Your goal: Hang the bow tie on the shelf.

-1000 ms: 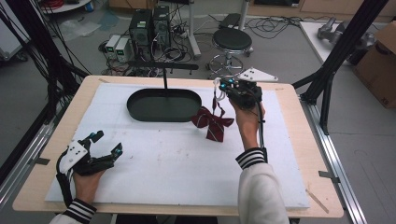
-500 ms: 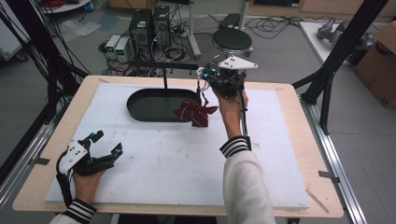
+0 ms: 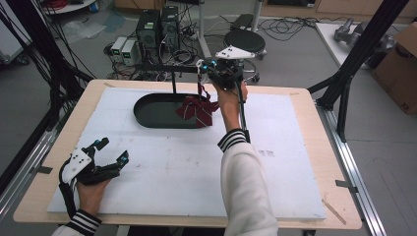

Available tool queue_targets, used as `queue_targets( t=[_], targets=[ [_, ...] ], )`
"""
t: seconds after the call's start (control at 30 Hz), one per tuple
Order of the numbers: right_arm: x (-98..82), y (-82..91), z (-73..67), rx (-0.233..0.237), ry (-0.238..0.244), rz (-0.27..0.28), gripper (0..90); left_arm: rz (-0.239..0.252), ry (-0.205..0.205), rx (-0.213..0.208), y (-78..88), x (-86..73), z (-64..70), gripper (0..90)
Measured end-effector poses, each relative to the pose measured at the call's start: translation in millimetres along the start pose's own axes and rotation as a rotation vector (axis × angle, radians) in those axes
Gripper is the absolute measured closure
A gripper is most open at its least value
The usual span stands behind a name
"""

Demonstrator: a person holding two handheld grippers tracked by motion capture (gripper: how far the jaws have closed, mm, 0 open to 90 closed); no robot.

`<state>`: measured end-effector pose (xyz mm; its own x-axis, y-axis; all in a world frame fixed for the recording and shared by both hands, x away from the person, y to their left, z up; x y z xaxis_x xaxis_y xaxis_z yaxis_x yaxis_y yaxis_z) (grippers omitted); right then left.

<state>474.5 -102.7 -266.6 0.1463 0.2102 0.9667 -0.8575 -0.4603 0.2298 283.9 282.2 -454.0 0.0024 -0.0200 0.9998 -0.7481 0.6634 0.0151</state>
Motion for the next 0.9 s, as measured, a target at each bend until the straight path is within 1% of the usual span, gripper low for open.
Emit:
queue_targets(
  t=[0.03, 0.1, 0.23, 0.37, 0.43, 0.47, 0.53, 0.57, 0.6, 0.63, 0.7, 0.8, 0.9],
  targets=[
    [2.4, -2.4, -0.3, 0.005, -0.004, -0.006, 87.4, 0.001, 0.000, 0.001, -0.1, 0.0, 0.0, 13.9],
    [7.9, -5.6, -2.3, -0.008, 0.015, 0.019, 87.4, 0.000, 0.000, 0.001, -0.1, 0.0, -0.1, 13.9],
    [10.0, -9.4, -0.8, -0.013, 0.016, 0.020, 87.4, -0.002, 0.004, -0.001, -0.2, 0.0, 0.0, 13.9],
    [9.5, -14.9, 2.3, -0.030, 0.020, 0.018, 87.4, -0.001, 0.004, -0.002, -0.3, 0.0, 0.2, 13.9],
    [9.9, -18.5, 4.1, -0.031, 0.005, 0.010, 87.4, 0.000, 0.004, -0.002, -0.3, 0.0, 0.2, 13.9],
    [10.5, -19.7, 4.2, -0.036, 0.009, 0.021, 87.4, -0.001, 0.003, -0.001, -0.2, -0.1, 0.1, 13.9],
    [12.7, -22.5, 4.1, -0.033, 0.009, 0.017, 87.4, -0.001, 0.003, -0.002, -0.2, 0.0, 0.0, 13.9],
    [13.6, -24.0, 3.5, -0.037, 0.013, 0.016, 87.3, -0.003, 0.003, -0.003, 0.0, 0.0, 0.0, 13.9],
    [14.2, -25.5, 3.5, -0.045, 0.032, 0.029, 87.3, -0.002, 0.001, -0.002, -0.1, 0.0, -0.2, 13.9],
    [14.4, -26.7, 3.1, -0.048, 0.040, 0.037, 87.3, -0.002, 0.001, -0.002, -0.1, 0.0, -0.2, 13.9],
    [11.8, -31.1, 5.3, -0.059, 0.056, 0.037, 87.2, -0.001, 0.003, -0.003, -0.2, 0.0, 0.0, 13.9],
    [8.2, -34.6, 8.5, -0.069, 0.057, 0.023, 87.2, -0.002, 0.003, -0.003, -0.1, 0.0, 0.0, 13.9],
    [3.1, -37.7, 15.0, -0.079, 0.036, 0.011, 87.1, -0.002, 0.005, -0.002, -0.2, -0.1, 0.0, 13.9]
  ],
)
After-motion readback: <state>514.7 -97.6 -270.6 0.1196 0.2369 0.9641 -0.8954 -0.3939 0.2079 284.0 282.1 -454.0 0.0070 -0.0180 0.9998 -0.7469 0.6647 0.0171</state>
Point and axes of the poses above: each handheld gripper's, and its own axes: y roughly backward along the jaws, x roughly out of its top, z roughly to its right, the point moved 1 cm from there along -y, roughly forward along the jaws, and after that the axes turned 11 degrees about -x, right-handed, at the moved point
